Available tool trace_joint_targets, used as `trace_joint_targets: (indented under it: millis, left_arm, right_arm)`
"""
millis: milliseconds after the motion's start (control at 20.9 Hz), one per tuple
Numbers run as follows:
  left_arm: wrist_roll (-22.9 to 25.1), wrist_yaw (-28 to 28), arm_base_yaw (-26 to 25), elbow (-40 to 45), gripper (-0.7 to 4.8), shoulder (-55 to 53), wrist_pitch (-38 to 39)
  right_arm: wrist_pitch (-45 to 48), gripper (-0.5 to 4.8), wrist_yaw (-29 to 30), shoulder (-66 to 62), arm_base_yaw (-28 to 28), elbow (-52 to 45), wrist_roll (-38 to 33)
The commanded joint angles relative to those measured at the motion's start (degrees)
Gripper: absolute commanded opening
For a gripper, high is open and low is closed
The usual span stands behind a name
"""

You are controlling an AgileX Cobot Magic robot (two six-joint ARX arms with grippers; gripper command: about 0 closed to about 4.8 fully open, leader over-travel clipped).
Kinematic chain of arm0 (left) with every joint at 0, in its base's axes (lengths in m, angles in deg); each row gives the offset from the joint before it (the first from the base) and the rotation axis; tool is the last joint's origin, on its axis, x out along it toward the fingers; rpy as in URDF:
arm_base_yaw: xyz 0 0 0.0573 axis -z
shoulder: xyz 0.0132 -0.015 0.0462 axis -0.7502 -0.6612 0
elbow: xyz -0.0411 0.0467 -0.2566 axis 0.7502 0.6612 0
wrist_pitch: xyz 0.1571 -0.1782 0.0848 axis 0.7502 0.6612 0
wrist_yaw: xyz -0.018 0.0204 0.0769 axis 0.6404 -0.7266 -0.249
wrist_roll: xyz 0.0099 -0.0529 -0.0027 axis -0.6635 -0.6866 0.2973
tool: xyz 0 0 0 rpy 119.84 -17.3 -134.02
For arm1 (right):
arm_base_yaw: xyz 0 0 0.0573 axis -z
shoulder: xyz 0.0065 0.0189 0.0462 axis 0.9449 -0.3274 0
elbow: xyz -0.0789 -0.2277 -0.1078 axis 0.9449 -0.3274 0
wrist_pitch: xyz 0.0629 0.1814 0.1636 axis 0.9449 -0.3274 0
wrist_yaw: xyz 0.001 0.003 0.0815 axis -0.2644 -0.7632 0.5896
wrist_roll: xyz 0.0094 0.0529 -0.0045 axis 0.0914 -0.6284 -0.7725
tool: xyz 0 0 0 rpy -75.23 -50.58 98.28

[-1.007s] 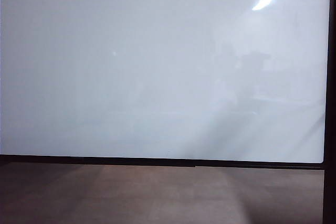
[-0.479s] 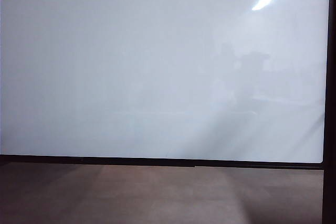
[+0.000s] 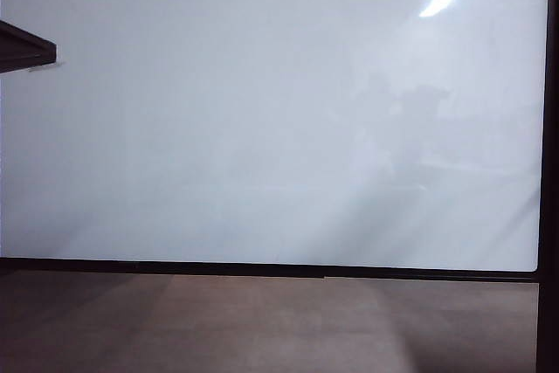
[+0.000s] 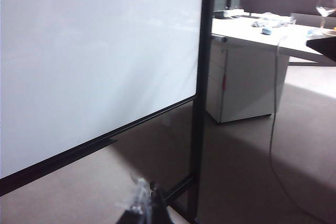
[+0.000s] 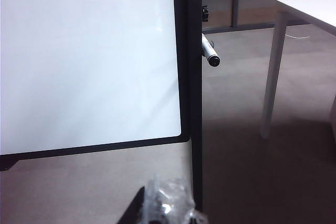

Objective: Reach to the right to find the marker pen, pick it up, and write the number 9 on the whiteboard.

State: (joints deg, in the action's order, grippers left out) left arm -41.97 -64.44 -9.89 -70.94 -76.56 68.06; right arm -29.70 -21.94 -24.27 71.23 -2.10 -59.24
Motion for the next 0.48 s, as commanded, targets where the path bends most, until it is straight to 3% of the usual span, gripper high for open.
trace_joint_targets:
  millis: [48, 192, 336, 479]
  left_arm:
    - [0.0, 0.0, 0.0, 0.0, -0.05, 0.0, -0.5]
    - [0.0, 0.0, 0.0, 0.0, -0.05, 0.0, -0.5]
    - [0.0, 0.0, 0.0, 0.0, -0.05, 0.0, -0.5]
    - [0.0, 0.0, 0.1, 0.0, -0.05, 0.0, 0.6]
  right_arm:
    - [0.6, -0.06, 0.0, 0.0, -0.1, -0.1, -0.2]
    - [1.1, -0.06, 0.9, 0.0, -0.1, -0.1, -2.1]
    - [10.3, -0.06, 0.0, 0.0, 0.0, 0.2, -2.8]
    - [17.8, -0.06, -8.7, -1.1, 0.0, 6.7, -2.8]
